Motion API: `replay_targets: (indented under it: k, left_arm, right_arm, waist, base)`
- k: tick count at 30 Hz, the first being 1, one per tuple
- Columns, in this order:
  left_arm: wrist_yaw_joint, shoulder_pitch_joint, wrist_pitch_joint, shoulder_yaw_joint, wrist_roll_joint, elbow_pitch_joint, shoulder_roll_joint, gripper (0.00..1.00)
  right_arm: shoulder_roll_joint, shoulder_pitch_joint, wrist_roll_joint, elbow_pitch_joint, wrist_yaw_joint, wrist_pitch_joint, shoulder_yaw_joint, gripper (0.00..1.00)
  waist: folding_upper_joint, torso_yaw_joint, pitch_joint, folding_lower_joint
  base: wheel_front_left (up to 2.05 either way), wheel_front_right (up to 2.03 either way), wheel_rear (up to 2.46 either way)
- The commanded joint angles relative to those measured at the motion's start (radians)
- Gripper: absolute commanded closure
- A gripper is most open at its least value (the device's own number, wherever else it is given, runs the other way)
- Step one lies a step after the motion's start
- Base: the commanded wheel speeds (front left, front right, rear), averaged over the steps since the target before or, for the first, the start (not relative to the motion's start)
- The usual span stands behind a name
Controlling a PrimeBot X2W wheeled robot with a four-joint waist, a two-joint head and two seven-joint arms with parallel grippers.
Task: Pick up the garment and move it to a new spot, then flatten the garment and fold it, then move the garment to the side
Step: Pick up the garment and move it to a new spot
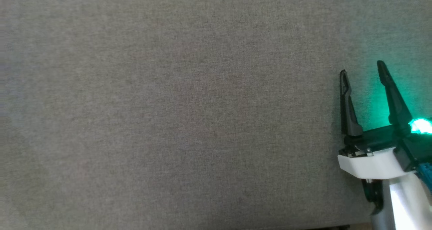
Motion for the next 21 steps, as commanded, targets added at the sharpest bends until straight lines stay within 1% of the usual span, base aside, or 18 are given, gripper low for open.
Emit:
replay_targets:
  k: [1,6,8,11,14,18,21]
  left_arm:
    - [-0.017,-0.031,-0.01,0.006,-0.003,-0.03,0.063,1.0]
    - [-0.069,-0.034,-0.033,-0.02,-0.036,-0.089,0.037,1.0]
    - [-0.074,-0.024,-0.035,-0.028,-0.046,-0.108,0.027,1.0]
    - [-0.081,0.028,-0.029,-0.074,-0.089,-0.196,-0.014,1.0]
    - [-0.082,0.138,-0.009,-0.149,-0.172,-0.354,-0.061,1.0]
    - [-0.082,0.341,0.032,-0.204,-0.258,-0.595,-0.108,1.0]
    - [-0.047,0.516,0.077,-0.25,-0.268,-0.788,-0.157,1.0]
  right_arm:
    - [0.007,0.019,0.008,-0.016,0.007,-0.001,0.025,0.0]
    - [0.012,0.012,0.024,0.016,0.007,-0.001,0.028,0.0]
    - [0.013,0.014,0.028,0.024,0.007,-0.001,0.028,0.0]
    - [0.016,0.025,0.039,0.046,0.007,-0.001,0.034,0.0]
    - [0.018,0.043,0.049,0.065,0.007,-0.001,0.035,0.0]
    - [0.019,0.066,0.079,0.077,0.007,-0.001,0.044,0.0]
    - [0.019,0.074,0.09,0.083,0.007,-0.001,0.055,0.0]
  waist:
    - [0.0001,0.008,-0.047,-0.0001]
    - [0.0001,0.017,-0.138,-0.0001]
    - [0.0001,0.019,-0.16,-0.0001]
    - [0.0001,0.023,-0.233,-0.0001]
    - [0.0001,0.028,-0.313,-0.0001]
    - [0.0001,0.036,-0.401,-0.0001]
    - [0.0001,0.04,-0.443,-0.0001]
  base:
    - [0.0,0.0,0.0]
    - [0.0,0.0,0.0]
    - [0.0,0.0,0.0]
    - [0.0,0.0,0.0]
    - [0.0,0.0,0.0]
    - [0.0,0.0,0.0]
    - [0.0,0.0,0.0]
